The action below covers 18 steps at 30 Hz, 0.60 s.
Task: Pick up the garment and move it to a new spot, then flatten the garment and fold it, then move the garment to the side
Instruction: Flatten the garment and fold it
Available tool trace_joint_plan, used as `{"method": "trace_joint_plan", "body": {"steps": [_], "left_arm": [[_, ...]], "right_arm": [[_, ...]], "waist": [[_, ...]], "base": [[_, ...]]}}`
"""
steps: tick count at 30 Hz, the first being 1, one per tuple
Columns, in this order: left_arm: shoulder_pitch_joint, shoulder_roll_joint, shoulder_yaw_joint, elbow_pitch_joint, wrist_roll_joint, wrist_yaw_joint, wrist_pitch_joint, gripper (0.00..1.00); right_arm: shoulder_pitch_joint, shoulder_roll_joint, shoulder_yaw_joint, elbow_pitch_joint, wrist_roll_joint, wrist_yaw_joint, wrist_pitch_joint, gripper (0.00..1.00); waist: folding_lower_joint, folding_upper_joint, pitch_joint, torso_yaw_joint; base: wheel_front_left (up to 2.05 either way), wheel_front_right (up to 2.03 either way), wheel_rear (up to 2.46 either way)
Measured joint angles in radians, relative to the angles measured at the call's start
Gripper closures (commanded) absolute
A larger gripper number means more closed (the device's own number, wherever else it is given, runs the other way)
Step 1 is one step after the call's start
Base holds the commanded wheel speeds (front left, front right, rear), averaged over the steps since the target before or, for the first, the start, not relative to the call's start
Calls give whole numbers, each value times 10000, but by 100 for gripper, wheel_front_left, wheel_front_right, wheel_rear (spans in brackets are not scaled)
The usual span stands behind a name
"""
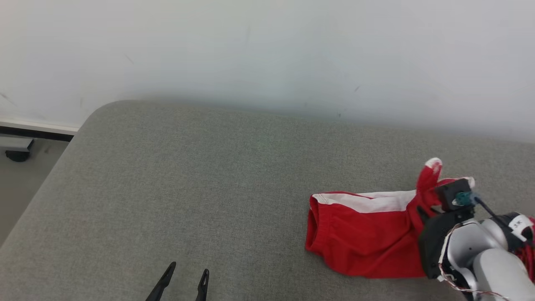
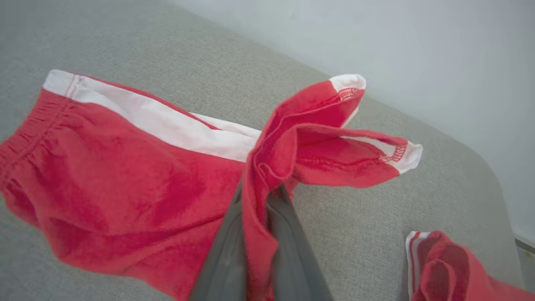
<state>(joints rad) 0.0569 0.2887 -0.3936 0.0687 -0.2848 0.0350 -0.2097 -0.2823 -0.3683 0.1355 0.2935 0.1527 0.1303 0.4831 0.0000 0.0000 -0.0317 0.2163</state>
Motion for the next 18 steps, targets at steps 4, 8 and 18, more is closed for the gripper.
{"method": "trace_joint_plan", "body": {"steps": [4, 8, 18], "left_arm": [[18, -13, -48, 6, -58, 0, 0, 0], [-8, -48, -155, 23, -71, -59, 2, 0], [-204, -146, -345, 176, -107, -142, 2, 0]], "right_arm": [[-181, 142, 1074, -180, 226, 0, 286, 100], [-768, 644, 2065, 355, 445, 0, 504, 100], [-1803, 1622, 3421, 2389, 1076, 0, 171, 100]], "waist": [[-1, 0, -16, 24], [0, 0, 47, 134], [0, 0, 196, 848]], "base": [[0, 0, 0], [0, 0, 0], [0, 0, 0]]}}
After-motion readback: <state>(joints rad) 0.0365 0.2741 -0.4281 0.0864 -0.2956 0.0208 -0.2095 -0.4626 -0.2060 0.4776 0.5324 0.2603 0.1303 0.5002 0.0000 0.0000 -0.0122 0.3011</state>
